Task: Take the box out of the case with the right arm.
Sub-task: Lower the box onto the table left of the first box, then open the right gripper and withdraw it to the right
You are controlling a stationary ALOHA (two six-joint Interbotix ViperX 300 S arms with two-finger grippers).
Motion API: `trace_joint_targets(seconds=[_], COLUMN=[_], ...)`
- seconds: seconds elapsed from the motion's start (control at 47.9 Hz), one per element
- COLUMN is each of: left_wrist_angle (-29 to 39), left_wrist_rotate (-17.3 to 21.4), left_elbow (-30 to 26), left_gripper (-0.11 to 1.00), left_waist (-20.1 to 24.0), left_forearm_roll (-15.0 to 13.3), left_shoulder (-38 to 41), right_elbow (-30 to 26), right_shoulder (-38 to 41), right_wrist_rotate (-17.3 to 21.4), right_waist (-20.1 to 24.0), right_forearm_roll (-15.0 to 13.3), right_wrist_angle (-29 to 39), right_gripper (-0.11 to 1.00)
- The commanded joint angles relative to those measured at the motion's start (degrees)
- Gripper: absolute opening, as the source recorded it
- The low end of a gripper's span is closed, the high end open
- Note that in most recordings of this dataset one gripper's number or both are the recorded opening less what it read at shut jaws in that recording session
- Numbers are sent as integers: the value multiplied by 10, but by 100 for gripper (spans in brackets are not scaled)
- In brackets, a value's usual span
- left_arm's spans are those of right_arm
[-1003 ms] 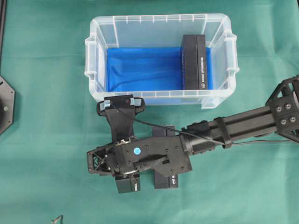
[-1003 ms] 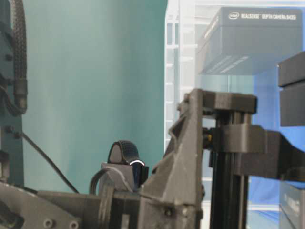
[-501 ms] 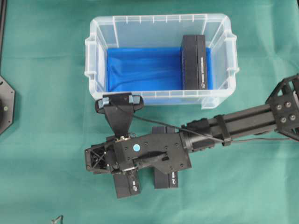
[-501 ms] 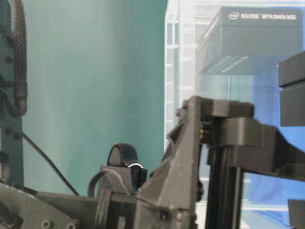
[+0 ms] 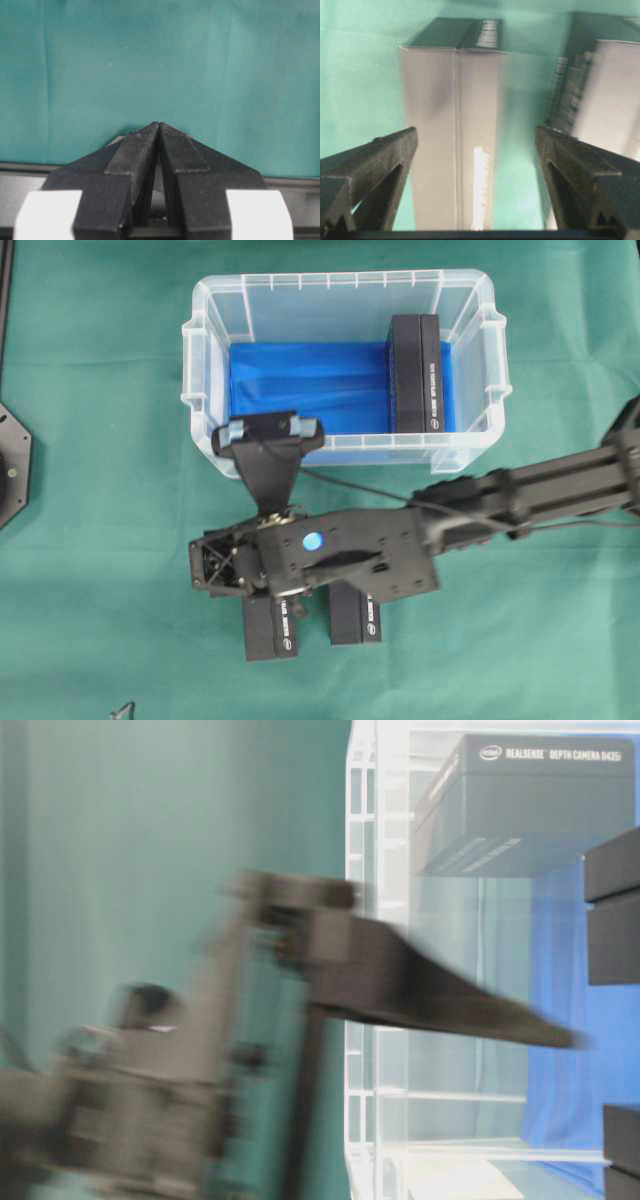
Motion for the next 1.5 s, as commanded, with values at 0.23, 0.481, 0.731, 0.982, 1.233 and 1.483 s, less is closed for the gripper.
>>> trace_joint_targets(seconds=[0.23, 0.481, 0.731, 0.982, 1.233, 1.483], left_wrist_angle=[-3, -3, -3, -3, -3, -4], left_wrist_rotate=[1, 1, 1, 0, 0, 1], left_elbow=[-11, -11, -12, -15, -18, -18], left_gripper=[2, 2, 2, 2, 2, 2], left_waist=[2, 2, 2, 2, 2, 1], left_forearm_roll=[3, 4, 4, 4, 3, 4], left_shoulder=[3, 3, 5, 18, 28, 28], right_elbow=[-56, -54, -17, 125, 295, 446], right_shoulder=[-50, -51, -86, -186, -319, -448], right_wrist_rotate=[-15, -35, -29, -7, 32, 81], right_waist=[-2, -2, 14, 30, 57, 92], right_forearm_roll=[-28, -29, -27, -27, -27, -27], right_wrist_angle=[58, 72, 120, 80, 50, 27], right_gripper=[91, 89, 89, 89, 89, 89])
